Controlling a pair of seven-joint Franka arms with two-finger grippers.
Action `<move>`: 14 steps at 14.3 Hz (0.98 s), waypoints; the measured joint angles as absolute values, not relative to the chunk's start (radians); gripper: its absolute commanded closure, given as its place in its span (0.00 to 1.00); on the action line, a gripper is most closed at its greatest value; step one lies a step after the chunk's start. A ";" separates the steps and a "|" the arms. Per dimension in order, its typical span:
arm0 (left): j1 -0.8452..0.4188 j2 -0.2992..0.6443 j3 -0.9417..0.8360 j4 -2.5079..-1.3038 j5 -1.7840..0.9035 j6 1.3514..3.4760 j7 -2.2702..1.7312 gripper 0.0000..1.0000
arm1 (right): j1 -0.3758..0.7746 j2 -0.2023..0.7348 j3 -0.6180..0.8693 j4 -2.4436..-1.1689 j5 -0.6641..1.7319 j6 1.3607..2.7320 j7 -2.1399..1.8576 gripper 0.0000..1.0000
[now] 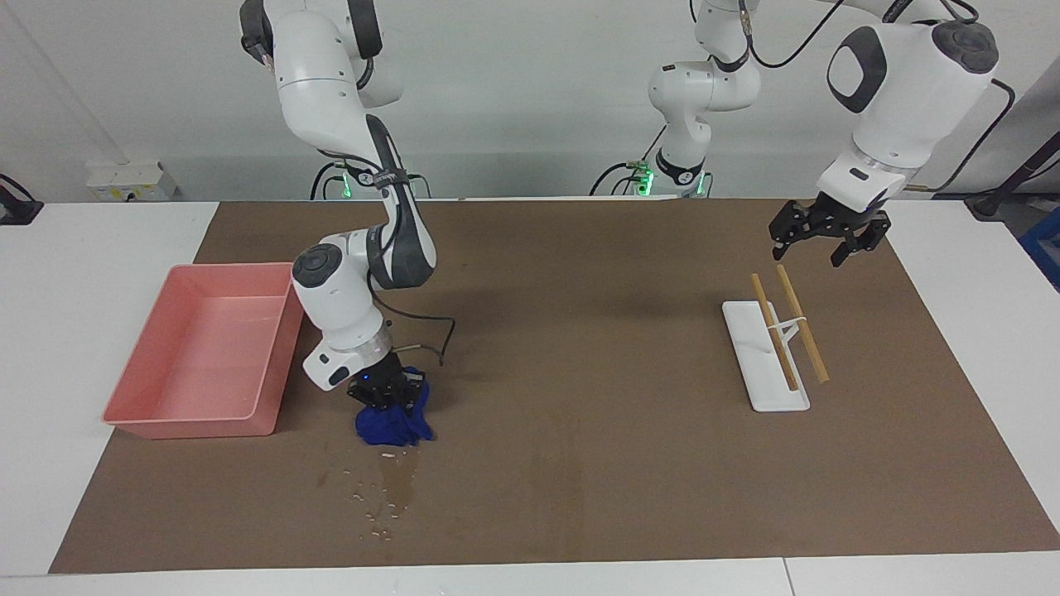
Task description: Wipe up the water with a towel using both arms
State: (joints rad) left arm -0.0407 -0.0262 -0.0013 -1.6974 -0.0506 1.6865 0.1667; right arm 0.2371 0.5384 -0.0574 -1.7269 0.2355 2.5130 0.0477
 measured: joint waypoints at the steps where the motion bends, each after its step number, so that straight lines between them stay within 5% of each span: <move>1: -0.041 -0.024 -0.006 -1.641 -0.052 1.624 0.167 0.00 | 0.230 0.561 -0.057 -1.696 0.236 2.513 0.048 1.00; 4: -0.046 -0.014 -0.019 -1.564 -0.040 1.527 0.167 0.00 | 0.220 0.608 -0.056 -1.626 0.235 2.512 0.048 1.00; 14: -0.045 -0.004 -0.017 -1.596 -0.033 1.523 0.167 0.00 | 0.214 0.695 -0.058 -1.498 0.235 2.509 0.048 1.00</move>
